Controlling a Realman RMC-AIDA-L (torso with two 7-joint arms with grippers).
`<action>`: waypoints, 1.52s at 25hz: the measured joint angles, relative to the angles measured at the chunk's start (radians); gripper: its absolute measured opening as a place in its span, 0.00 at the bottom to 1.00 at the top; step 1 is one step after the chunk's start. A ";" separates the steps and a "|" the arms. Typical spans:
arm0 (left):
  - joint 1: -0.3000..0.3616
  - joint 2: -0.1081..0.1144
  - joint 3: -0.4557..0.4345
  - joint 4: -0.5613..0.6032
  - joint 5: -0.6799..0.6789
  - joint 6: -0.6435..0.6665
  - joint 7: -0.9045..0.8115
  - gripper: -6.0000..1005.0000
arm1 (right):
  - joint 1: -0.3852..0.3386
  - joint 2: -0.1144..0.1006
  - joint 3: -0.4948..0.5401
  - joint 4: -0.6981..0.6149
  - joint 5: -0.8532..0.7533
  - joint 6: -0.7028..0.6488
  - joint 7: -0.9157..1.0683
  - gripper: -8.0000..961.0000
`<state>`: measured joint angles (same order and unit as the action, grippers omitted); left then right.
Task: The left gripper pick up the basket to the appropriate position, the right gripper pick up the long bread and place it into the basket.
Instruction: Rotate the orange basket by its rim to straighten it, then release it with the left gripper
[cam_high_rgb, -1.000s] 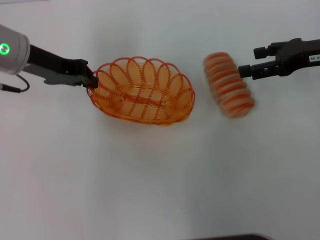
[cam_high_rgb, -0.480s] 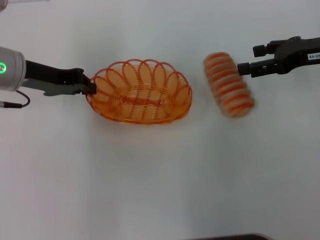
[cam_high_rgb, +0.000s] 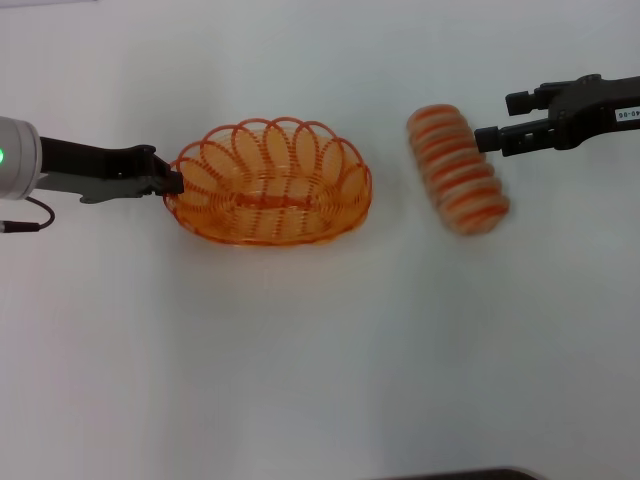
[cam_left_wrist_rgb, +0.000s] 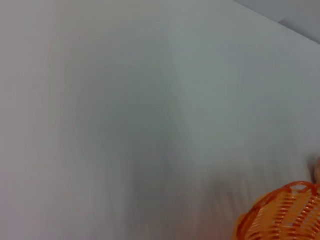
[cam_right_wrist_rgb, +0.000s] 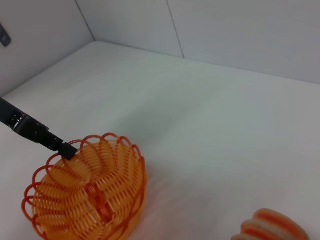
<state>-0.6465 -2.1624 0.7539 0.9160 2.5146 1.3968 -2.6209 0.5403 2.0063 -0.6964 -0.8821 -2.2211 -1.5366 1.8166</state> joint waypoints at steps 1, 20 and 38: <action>0.000 0.000 0.002 0.000 0.000 -0.001 0.000 0.06 | 0.000 0.000 0.000 0.000 0.000 0.000 0.000 0.97; 0.001 -0.002 0.003 0.006 -0.012 -0.024 -0.009 0.10 | 0.001 -0.001 0.000 -0.001 0.000 0.000 0.000 0.97; 0.007 0.005 -0.007 0.056 -0.076 -0.010 0.062 0.54 | 0.006 0.000 0.011 -0.003 0.012 0.010 -0.003 0.97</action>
<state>-0.6396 -2.1569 0.7470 0.9718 2.4381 1.3868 -2.5585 0.5463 2.0058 -0.6851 -0.8851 -2.2091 -1.5270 1.8132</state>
